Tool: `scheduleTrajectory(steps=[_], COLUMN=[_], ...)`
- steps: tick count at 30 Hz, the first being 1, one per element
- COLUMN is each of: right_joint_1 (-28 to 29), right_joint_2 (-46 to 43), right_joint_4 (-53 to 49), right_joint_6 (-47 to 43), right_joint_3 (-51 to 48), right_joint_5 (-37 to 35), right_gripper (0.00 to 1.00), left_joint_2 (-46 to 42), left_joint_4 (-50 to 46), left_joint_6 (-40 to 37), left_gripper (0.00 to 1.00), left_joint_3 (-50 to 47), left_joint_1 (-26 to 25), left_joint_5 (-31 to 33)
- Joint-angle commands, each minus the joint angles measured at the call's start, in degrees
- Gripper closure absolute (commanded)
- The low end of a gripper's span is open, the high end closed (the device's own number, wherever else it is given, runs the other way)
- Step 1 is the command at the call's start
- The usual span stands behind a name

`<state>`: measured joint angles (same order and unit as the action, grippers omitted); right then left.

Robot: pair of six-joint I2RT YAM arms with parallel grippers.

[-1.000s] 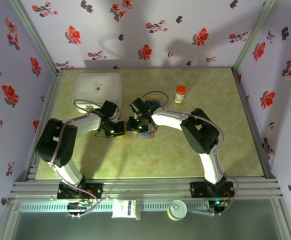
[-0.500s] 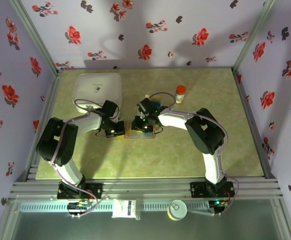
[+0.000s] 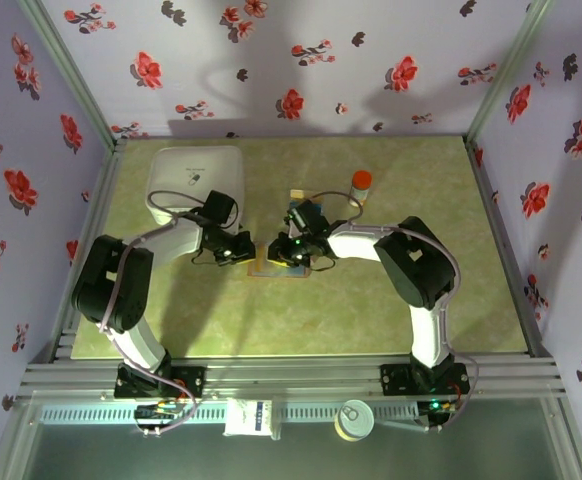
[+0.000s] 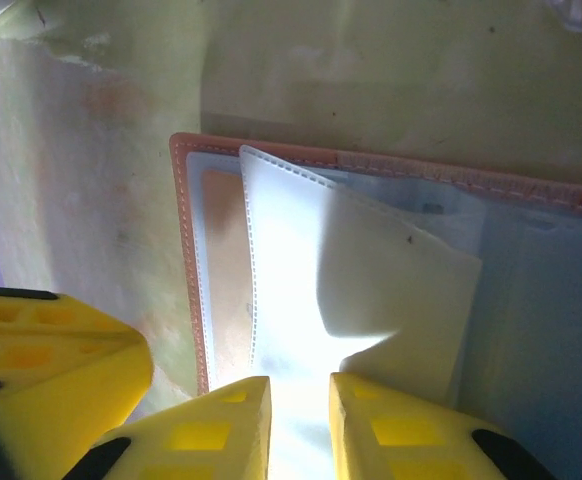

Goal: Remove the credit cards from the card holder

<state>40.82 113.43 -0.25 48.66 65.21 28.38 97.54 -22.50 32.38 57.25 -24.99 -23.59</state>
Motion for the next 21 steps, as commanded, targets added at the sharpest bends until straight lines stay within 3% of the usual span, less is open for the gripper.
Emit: scheduleTrajectory(steps=[1,10,21], right_joint_1=[-0.69,-2.31,-2.76], right_joint_2=[-1.37,-1.37,-0.67], right_joint_4=[3.08,9.76,14.24], right_joint_6=[0.82,1.76,3.53], right_joint_3=[-2.43,-6.72,-8.85], right_joint_5=[2.35,5.92,7.7], right_gripper=[0.79,0.86,0.88], left_joint_2=[-0.25,4.12,8.07], left_joint_4=[1.92,4.24,5.72], left_joint_6=[2.68,3.92,4.79], left_gripper=[0.87,0.72,0.68], left_joint_3=[1.83,4.25,5.06], left_joint_1=[0.53,0.63,0.57], left_joint_5=[-4.18,-5.71,-8.06])
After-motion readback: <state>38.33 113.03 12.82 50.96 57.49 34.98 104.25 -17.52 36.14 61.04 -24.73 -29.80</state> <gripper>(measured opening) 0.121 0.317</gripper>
